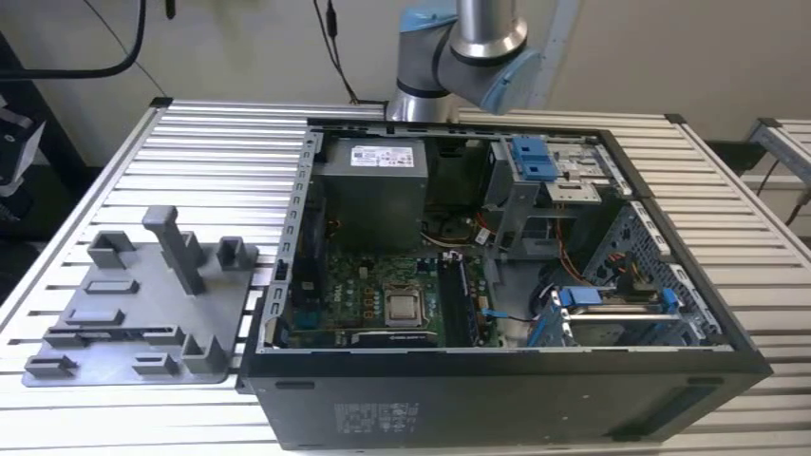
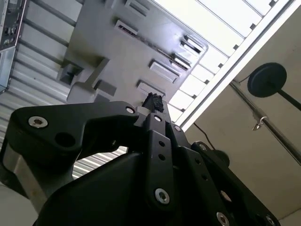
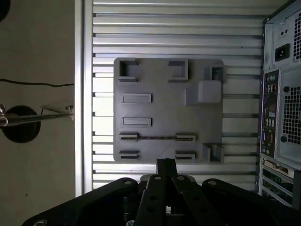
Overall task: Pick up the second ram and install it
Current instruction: 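Pick up the second ram and move it above second insertion slot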
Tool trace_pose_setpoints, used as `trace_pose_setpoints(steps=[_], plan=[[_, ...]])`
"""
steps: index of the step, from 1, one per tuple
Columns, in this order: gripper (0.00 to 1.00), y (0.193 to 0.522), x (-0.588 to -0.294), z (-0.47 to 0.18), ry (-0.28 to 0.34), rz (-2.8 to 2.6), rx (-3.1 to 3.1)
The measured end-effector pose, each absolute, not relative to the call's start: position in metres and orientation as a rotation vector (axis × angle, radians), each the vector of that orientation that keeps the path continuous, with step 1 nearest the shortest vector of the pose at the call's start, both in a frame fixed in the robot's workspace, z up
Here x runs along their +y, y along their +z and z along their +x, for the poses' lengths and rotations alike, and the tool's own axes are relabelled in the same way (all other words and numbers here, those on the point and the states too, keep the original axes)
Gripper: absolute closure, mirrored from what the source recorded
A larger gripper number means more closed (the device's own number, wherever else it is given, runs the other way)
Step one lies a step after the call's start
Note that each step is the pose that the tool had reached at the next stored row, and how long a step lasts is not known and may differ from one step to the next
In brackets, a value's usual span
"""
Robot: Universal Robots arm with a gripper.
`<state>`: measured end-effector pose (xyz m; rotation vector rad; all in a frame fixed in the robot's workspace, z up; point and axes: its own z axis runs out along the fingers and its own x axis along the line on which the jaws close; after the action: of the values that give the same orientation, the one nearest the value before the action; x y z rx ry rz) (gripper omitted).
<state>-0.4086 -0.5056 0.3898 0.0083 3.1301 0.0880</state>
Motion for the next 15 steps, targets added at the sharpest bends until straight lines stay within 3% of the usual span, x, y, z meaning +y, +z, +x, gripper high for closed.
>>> trace_pose_setpoints(steps=[15], plan=[[0.89, 0.3897, -0.5037, -0.4087, 0.089, -0.279, 3.123]])
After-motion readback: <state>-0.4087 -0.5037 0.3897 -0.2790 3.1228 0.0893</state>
